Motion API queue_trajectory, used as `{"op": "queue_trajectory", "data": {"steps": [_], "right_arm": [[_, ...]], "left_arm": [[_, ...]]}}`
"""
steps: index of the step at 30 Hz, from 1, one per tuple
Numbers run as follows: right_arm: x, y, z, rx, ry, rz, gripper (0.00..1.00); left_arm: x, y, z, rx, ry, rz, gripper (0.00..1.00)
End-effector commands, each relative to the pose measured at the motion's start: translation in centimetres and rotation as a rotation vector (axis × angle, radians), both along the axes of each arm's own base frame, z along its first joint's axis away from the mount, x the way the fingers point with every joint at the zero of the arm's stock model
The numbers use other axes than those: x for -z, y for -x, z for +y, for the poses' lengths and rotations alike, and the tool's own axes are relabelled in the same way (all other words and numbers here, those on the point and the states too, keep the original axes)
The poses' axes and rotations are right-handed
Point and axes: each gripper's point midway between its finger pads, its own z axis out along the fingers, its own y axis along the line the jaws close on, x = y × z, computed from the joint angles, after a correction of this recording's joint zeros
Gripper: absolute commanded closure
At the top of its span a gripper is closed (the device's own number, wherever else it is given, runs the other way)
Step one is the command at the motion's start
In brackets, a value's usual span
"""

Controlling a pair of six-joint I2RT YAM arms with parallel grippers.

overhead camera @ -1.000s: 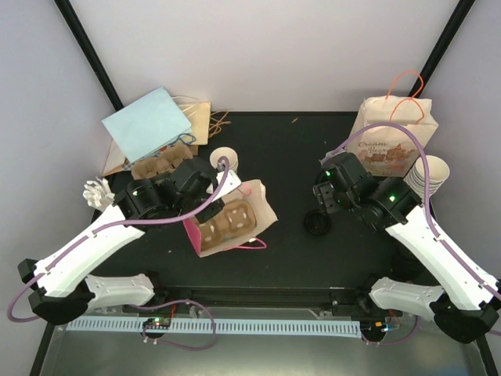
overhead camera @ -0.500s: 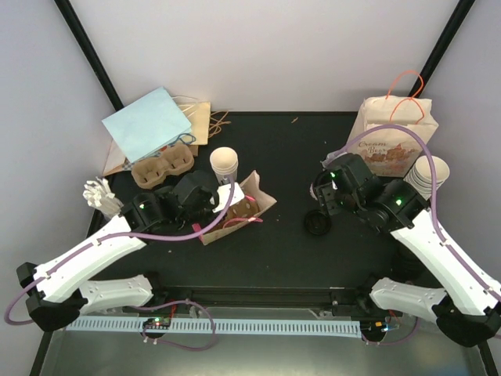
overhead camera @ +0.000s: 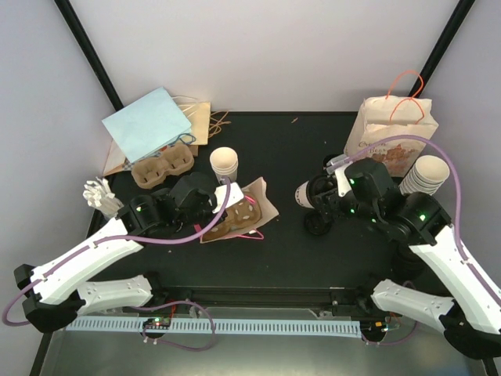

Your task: Pack the takeout coffee

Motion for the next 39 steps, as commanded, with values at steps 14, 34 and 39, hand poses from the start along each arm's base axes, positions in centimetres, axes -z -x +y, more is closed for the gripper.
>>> {"op": "queue_trajectory", "data": {"steps": [14, 34, 39], "right_arm": [[-6.8, 4.2, 2.6, -0.263, -0.264, -0.118, 0.36], [-8.9, 7.1, 4.5, -0.445, -0.412, -0.143, 0.37], [-8.8, 7.0, 5.4, -0.468, -0.434, -0.134, 0.37]], "left_arm": [[-2.3, -1.0, 0.9, -0.042, -0.007, -0.104, 0.98], [-2.0, -1.4, 0.7, -0.041, -0.025, -0.111, 0.98], [-2.4, -1.5, 0.8, -0.043, -0.021, -0.128, 0.98]]}}
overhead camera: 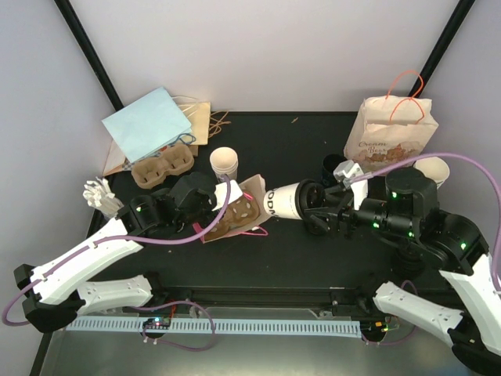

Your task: Pack the takeout coffee

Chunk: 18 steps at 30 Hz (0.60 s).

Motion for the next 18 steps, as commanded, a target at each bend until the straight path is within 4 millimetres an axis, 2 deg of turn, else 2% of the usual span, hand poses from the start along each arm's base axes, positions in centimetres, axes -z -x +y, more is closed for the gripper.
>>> {"op": "queue_trajectory", "data": {"steps": [1, 9, 18], "right_arm": [[-0.9, 0.1, 1.1, -0.050, -0.050, -0.018, 0.37], [-1.2, -0.7, 2.7, -0.084, -0.064, -0.018, 0.38], [0.9, -1.2, 3.8, -0.084, 0.000, -0.010, 0.39]], "left_arm": [[-2.0, -0.4, -0.1, -0.002, 0.027, -0.062, 0.99], [-3.2, -0.8, -0.3, 0.004, 0.031, -0.094, 0.98], [-3.7, -1.1, -0.7, 0.001, 0.048, -0.107, 0.99]]}}
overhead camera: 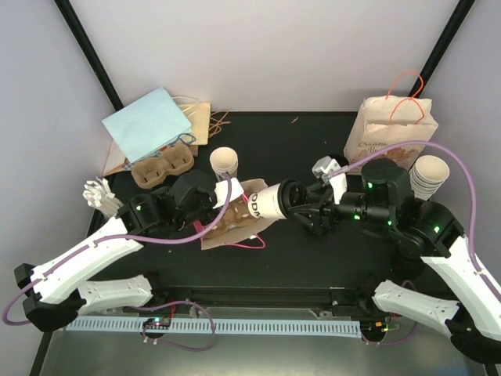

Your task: Pack the takeout coffee

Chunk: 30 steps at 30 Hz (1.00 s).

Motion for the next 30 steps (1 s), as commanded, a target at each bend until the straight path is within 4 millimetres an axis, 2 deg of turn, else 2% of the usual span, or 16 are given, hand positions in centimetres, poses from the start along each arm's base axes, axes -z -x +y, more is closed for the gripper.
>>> {"op": "queue_trajectory", "data": {"steps": [1, 14, 24, 30], "right_arm": [[0.4, -0.4, 0.4, 0.007, 0.012, -0.034, 0.39], [1.8, 0.0, 0.7, 0.001, 0.048, -0.037, 0.40], [3.0, 1.1, 2.7, -0.013, 0.057, -0.039, 0.41], [4.3, 0.9, 3.4, 0.021, 0.113, -0.060, 0.41]], "left_arm": [[-2.9, -0.6, -0.5, -0.003, 0.054, -0.073, 0.98], [-2.5, -1.0, -0.6, -0.025, 0.048, -0.066, 0.98], [-2.2, -1.0, -0.7, -0.031, 0.052, -0.055, 0.99], [-2.1, -1.0, -0.7, -0.037, 0.063, -0.049, 0.98]]}}
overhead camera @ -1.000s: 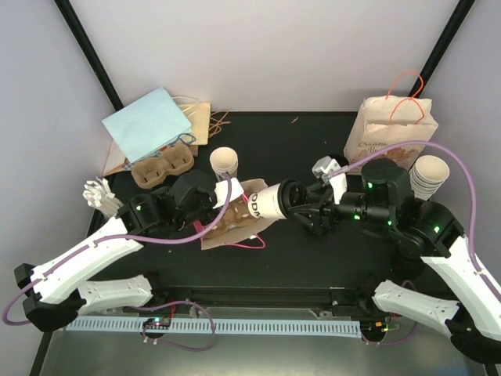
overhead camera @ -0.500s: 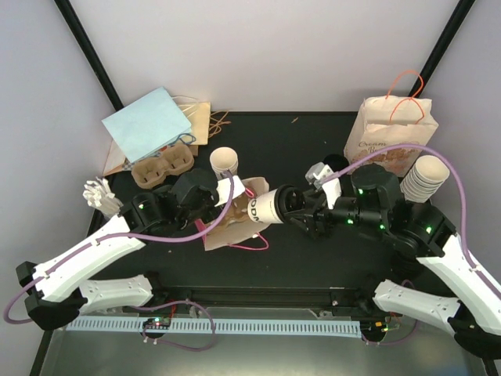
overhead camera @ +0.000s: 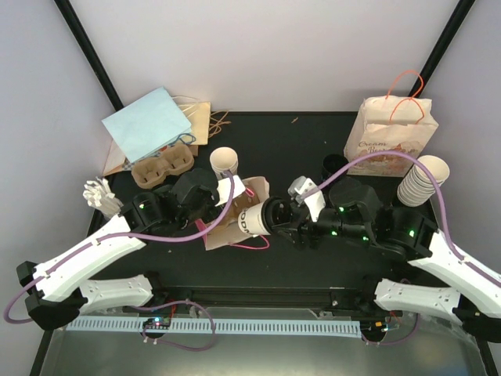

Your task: Pack the takeout coffee

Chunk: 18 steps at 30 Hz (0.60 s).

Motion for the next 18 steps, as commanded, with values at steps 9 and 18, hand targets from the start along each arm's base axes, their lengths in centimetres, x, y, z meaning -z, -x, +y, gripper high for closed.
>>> {"op": "queue_trajectory", "data": {"steps": [9, 18], "right_arm": [[2.0, -0.7, 0.4, 0.090, 0.091, -0.054, 0.41], [3.0, -1.1, -0.1, 0.126, 0.128, -0.058, 0.42]], "left_arm": [[-1.8, -0.4, -0.4, -0.026, 0.071, -0.035, 0.98], [-1.7, 0.0, -0.5, -0.008, 0.089, -0.024, 0.93]]}}
